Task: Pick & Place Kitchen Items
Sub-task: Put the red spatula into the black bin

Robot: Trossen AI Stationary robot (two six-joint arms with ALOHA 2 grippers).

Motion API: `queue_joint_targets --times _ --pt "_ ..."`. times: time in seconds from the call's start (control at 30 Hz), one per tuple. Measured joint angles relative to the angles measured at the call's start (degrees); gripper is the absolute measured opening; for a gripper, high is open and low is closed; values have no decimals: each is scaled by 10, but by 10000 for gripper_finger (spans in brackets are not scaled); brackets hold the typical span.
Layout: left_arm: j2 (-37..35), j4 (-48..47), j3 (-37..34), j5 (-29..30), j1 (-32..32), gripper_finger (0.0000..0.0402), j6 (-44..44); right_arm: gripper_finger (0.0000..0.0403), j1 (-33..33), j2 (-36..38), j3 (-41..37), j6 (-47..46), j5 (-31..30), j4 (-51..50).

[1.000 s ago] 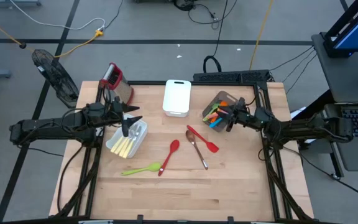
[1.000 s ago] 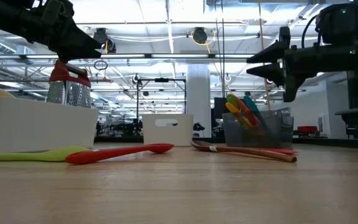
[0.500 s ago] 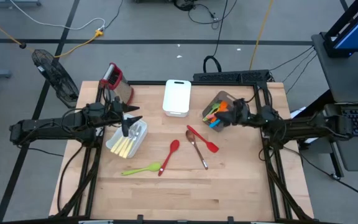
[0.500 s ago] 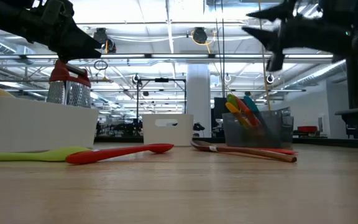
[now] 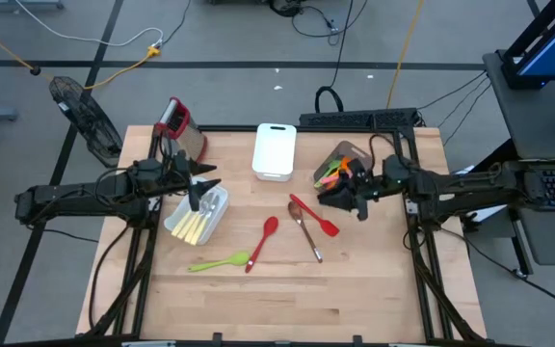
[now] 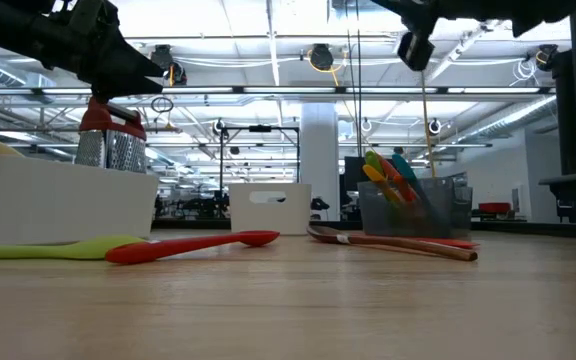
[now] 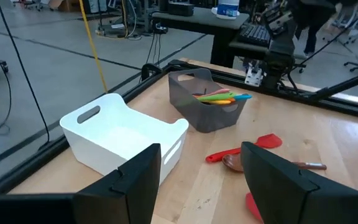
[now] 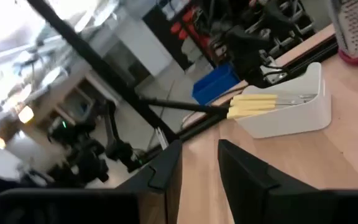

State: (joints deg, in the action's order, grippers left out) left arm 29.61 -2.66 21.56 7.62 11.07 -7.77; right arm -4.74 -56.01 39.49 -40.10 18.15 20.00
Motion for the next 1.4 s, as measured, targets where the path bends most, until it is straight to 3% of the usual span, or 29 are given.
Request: queue_joint_targets --times 0.37,0.67,0.83,1.03,1.17,1.4 --pt "0 -1 0 0 0 228 -33 90 19 -53 22 88 -14 -74" --pt "0 -1 0 0 0 228 -33 40 22 -97 26 132 -21 -164" --pt "0 -1 0 0 0 228 -32 4 40 -125 92 194 -63 -289" --pt "0 -2 0 0 0 228 -32 3 64 -176 190 247 -153 -461" --pt "0 -2 0 0 0 228 -31 2 75 -222 233 265 -180 -529" --pt "0 -3 0 0 0 228 -29 3 74 -274 239 263 -123 -525"
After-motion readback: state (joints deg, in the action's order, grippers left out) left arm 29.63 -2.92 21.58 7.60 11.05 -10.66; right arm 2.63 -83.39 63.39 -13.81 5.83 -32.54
